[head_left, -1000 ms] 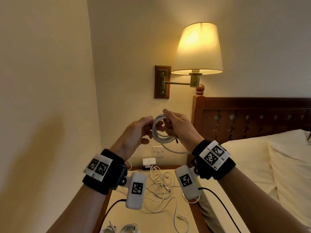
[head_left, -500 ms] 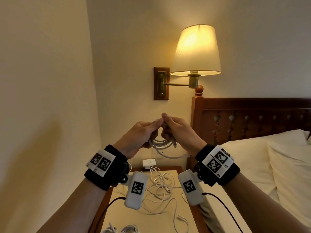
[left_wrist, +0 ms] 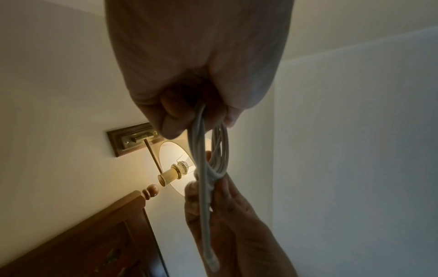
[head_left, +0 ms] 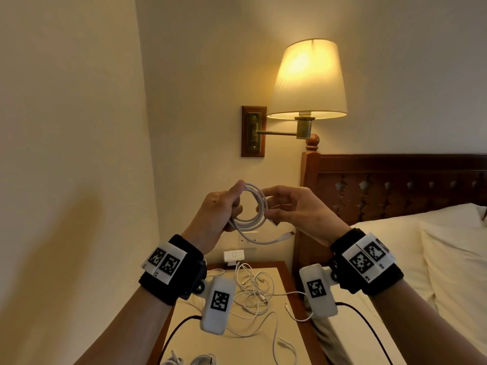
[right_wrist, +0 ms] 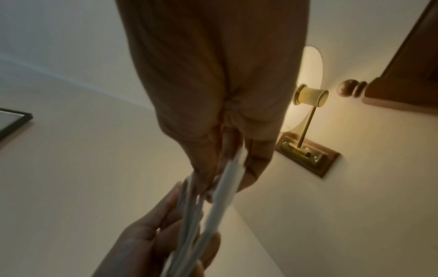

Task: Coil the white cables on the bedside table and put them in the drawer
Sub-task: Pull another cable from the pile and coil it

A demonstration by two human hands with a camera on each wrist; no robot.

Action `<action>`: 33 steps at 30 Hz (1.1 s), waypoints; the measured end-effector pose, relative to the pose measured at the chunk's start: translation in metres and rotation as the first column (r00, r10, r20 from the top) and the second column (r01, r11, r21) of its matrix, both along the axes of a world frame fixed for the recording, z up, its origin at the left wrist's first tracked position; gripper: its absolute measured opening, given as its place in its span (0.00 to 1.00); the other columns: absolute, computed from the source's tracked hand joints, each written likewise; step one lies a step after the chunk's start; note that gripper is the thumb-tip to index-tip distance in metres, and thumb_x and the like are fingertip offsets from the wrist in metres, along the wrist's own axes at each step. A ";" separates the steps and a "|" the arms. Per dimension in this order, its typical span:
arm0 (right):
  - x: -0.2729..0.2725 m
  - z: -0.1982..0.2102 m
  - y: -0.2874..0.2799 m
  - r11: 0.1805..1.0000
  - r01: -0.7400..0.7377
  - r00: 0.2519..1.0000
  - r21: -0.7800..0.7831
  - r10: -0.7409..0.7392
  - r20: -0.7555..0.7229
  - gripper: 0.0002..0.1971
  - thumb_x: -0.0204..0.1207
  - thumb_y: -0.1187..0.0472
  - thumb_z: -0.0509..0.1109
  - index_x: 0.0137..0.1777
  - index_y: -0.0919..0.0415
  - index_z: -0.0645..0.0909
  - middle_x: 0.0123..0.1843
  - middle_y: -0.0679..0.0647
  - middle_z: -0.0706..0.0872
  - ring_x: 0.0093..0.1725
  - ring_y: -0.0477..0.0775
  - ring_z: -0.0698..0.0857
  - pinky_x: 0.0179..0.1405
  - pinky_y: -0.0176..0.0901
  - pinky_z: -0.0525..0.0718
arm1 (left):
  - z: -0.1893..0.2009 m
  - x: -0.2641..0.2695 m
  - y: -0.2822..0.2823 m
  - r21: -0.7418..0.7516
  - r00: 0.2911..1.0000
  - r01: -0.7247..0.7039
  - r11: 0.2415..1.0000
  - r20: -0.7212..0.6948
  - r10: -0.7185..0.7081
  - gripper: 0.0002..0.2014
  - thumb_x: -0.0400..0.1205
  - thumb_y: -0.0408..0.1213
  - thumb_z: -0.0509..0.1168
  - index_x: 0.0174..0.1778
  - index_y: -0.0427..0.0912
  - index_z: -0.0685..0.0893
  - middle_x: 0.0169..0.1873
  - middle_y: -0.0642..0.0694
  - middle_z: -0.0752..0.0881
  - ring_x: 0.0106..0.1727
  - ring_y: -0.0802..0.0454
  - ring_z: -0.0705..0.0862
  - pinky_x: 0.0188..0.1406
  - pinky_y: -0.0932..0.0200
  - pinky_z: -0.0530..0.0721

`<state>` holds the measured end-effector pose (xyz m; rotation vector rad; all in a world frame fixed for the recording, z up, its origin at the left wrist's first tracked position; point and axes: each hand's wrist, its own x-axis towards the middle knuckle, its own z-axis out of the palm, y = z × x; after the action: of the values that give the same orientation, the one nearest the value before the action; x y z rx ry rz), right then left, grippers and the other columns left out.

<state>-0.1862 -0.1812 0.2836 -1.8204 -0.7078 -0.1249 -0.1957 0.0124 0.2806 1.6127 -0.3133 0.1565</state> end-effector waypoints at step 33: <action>-0.017 -0.052 0.060 0.595 0.321 0.901 0.737 0.047 -0.431 0.11 0.84 0.70 0.61 0.57 0.69 0.84 0.35 0.58 0.84 0.33 0.52 0.88 0.43 0.41 0.91 | -0.024 0.020 -0.011 -0.265 0.964 -0.124 0.956 0.197 0.180 0.25 0.88 0.53 0.51 0.26 0.47 0.67 0.18 0.55 0.65 0.22 0.57 0.63 0.26 0.59 0.66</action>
<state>-0.2027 -0.1217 0.2316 -0.9526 -0.1255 -0.1306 -0.1760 0.0019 0.2565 1.3688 -0.3241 0.4784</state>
